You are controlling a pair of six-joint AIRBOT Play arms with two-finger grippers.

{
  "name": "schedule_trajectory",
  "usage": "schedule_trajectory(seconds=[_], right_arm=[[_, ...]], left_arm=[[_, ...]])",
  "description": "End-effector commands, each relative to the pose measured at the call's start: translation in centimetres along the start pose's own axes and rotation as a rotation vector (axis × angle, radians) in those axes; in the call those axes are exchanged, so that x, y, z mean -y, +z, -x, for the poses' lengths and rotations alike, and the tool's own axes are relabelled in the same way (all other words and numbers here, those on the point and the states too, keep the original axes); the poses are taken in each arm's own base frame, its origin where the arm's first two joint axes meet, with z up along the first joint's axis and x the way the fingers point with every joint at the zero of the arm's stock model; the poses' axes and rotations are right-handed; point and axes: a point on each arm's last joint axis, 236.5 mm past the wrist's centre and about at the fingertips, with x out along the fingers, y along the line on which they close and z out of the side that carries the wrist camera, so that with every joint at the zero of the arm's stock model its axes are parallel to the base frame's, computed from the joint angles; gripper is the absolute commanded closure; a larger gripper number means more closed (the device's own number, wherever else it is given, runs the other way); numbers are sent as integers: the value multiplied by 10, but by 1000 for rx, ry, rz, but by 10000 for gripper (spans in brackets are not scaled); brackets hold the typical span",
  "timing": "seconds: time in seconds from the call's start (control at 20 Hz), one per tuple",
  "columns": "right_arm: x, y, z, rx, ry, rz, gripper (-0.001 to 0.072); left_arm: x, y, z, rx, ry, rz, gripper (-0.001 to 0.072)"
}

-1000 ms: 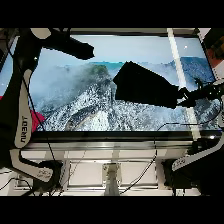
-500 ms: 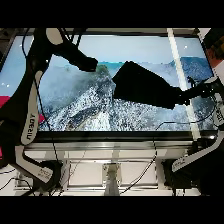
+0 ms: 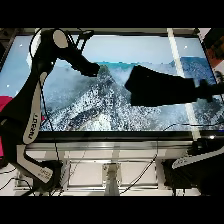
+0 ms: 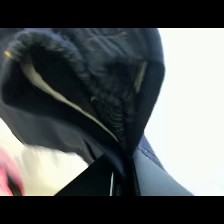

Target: Fold the clothes and pants, and hang the long-sleeved shirts on hangers.

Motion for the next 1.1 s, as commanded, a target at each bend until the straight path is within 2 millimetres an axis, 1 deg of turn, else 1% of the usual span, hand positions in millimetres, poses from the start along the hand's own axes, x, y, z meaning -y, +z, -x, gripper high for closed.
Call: schedule_trajectory(seconds=[0.0,0.05,0.15,0.25,0.3,0.4,0.45,0.5,0.55,0.6,0.65,0.7,0.8,0.85,0.9,0.95,1.0,1.05], right_arm=[[57,9,98,226,-21,-201,693],[81,2,125,279,-45,-267,694],[123,-20,167,349,-119,-364,694],[154,-45,196,387,-208,-431,693],[161,-55,202,383,-224,-453,692],[165,-69,204,354,-213,-484,681],[162,-74,203,336,-195,-539,545],[157,-79,202,315,-176,-592,294],[149,-78,206,322,-153,-620,207],[136,-70,217,357,-117,-622,206],[117,-56,231,414,-61,-592,207],[92,-38,250,495,11,-536,206],[22,1,306,711,192,-359,207],[-19,12,336,806,283,-255,207],[-61,16,360,875,374,-154,208],[-99,15,375,913,464,-73,207],[-135,11,382,928,543,10,208],[-161,7,380,919,581,71,208]], left_arm=[[0,0,0,-1,0,-1,699],[0,0,0,0,0,-1,699],[0,0,0,-1,0,-1,699],[0,0,0,0,0,-1,699],[0,0,0,-1,0,-1,699],[0,0,0,-1,0,-1,698],[0,0,0,-1,0,-1,699],[0,0,0,-1,0,-1,698],[0,0,0,-1,0,-1,699],[0,0,0,-1,0,-1,698],[0,0,0,-1,0,-1,699],[0,0,0,0,0,-1,699],[0,0,0,-1,0,-1,699],[0,0,0,-1,0,-1,699],[0,0,0,0,0,-1,698],[0,0,0,0,0,-1,699],[0,0,0,-1,0,-1,699],[0,0,0,-1,0,-1,699]])
